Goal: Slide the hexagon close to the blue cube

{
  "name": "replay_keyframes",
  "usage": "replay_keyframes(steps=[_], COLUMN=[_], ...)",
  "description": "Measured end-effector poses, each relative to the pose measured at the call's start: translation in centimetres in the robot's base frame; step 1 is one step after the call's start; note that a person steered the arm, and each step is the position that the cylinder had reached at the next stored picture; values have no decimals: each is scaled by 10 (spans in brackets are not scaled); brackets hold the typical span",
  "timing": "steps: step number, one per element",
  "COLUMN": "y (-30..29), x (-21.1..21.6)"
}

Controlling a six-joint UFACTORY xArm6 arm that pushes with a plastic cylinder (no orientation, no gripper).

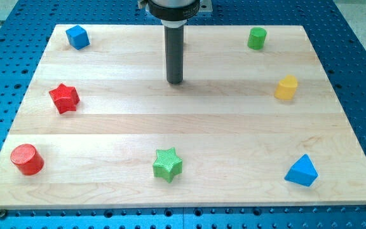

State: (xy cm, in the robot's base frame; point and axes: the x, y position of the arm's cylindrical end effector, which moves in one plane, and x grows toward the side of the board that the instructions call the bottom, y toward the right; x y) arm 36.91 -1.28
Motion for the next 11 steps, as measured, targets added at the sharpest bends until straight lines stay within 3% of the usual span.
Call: replay_keyframes(steps=[1,2,3,5,6,7,8,9,11], y=[2,41,39,-64,-23,16,-45,-139,-244], x=[-57,-102,-121,-108,-117,-163,-167,-115,-103])
